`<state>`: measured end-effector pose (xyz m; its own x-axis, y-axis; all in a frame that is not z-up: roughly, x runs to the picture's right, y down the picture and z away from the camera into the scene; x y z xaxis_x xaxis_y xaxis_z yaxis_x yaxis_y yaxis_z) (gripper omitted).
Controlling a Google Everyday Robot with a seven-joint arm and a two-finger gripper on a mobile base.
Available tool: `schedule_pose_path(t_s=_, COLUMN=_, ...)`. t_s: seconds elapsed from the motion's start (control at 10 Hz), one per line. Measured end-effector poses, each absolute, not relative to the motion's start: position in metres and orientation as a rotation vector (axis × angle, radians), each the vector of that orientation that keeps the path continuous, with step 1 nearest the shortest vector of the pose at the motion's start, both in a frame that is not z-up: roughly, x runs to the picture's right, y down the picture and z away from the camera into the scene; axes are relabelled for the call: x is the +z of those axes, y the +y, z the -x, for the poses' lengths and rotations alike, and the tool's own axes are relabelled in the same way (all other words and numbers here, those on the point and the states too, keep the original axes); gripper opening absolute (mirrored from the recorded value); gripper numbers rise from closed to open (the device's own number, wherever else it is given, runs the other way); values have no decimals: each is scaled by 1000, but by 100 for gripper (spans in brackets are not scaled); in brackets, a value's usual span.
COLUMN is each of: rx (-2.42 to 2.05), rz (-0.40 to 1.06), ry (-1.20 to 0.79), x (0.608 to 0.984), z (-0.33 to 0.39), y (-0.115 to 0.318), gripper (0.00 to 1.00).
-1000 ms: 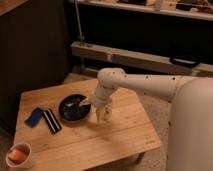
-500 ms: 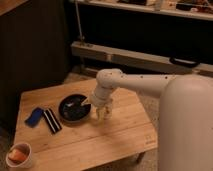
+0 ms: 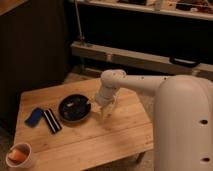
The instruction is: Push the ceramic bowl across the table
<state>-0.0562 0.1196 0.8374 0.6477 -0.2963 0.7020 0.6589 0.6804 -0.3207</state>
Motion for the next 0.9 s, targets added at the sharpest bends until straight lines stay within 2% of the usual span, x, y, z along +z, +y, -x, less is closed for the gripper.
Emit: schedule_pose_path(t_s=0.9, rx=-477, rz=617, ry=-540, x=872, z=41, y=100, gripper=80)
